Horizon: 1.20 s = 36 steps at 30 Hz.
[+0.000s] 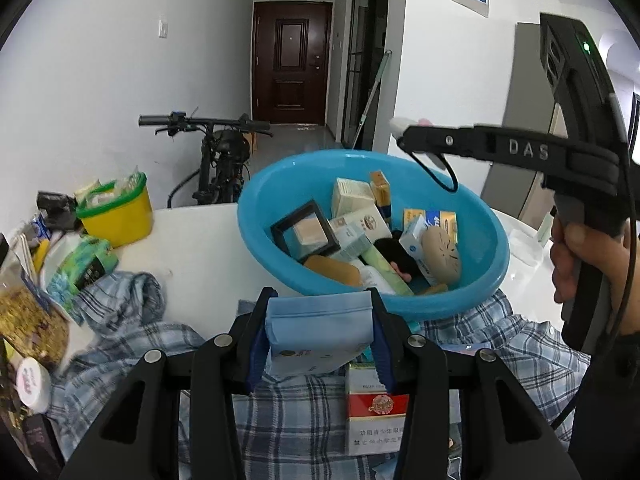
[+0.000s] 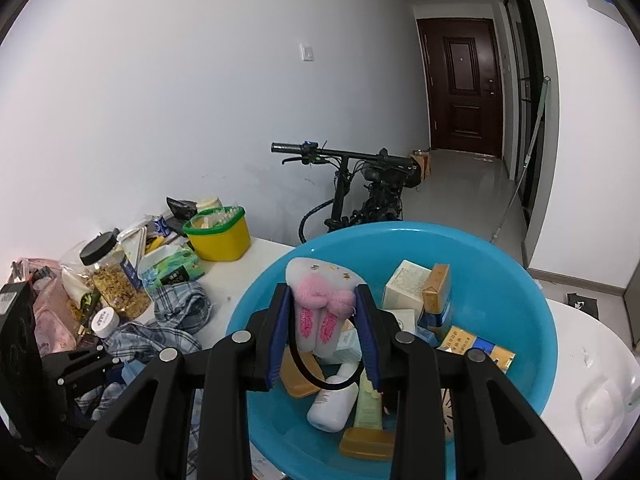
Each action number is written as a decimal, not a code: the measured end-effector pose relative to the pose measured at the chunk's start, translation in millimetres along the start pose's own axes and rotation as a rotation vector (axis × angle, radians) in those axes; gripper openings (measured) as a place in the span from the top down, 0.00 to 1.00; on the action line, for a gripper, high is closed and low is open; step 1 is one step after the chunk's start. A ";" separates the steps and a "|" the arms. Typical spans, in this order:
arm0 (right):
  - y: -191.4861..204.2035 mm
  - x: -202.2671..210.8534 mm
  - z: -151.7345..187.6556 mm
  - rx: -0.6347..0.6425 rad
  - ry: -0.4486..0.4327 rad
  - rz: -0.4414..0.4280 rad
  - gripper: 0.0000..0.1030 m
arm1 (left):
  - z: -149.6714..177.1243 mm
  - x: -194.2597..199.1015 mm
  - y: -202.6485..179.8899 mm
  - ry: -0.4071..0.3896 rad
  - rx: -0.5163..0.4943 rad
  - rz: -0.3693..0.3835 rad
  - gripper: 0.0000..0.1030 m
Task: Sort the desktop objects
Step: 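Lower the blue pouch into the basin and open the left tool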
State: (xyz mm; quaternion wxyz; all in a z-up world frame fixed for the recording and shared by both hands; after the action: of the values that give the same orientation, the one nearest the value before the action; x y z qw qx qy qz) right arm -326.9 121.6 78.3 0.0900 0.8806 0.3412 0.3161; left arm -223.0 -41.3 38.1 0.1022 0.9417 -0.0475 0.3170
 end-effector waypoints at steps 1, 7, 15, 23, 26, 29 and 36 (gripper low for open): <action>1.9 -0.8 0.3 0.002 0.002 -0.004 0.70 | -2.7 2.2 -0.2 -0.005 -0.007 0.000 0.55; 2.1 2.4 -0.3 -0.008 -0.001 -0.036 0.70 | -38.1 28.6 7.3 -0.073 -0.039 -0.028 0.55; -7.9 14.5 -5.7 -0.037 -0.030 -0.051 0.70 | -94.5 25.9 17.3 -0.144 -0.053 -0.045 0.55; -23.6 9.3 -7.5 -0.069 -0.030 -0.028 0.70 | -115.5 -24.8 7.3 -0.125 -0.083 -0.014 0.55; -25.3 6.3 -8.1 -0.070 -0.027 -0.014 0.70 | -110.2 -46.1 4.6 -0.098 -0.090 0.017 0.55; -23.7 2.5 -6.8 -0.064 -0.021 -0.012 0.70 | -105.5 -61.8 4.3 -0.067 -0.095 0.017 0.55; -25.3 -3.0 -3.4 -0.061 -0.006 0.010 0.70 | -99.1 -71.1 8.7 -0.046 -0.089 0.016 0.55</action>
State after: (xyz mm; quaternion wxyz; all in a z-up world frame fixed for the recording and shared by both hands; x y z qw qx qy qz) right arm -344.4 138.4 70.0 0.1163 0.8802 0.3267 0.3241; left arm -339.0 -26.0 73.4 0.1404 0.9428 -0.0715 0.2937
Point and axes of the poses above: each gripper's, at about its wrist camera, not at the fingertips, and x roughly against the way its jaws point, y to its left, z to its underside, the point moved 2 cm from there along -x, roughly the way its jaws point, and after that the axes turned 15 degrees about -x, right-handed, at the moved point
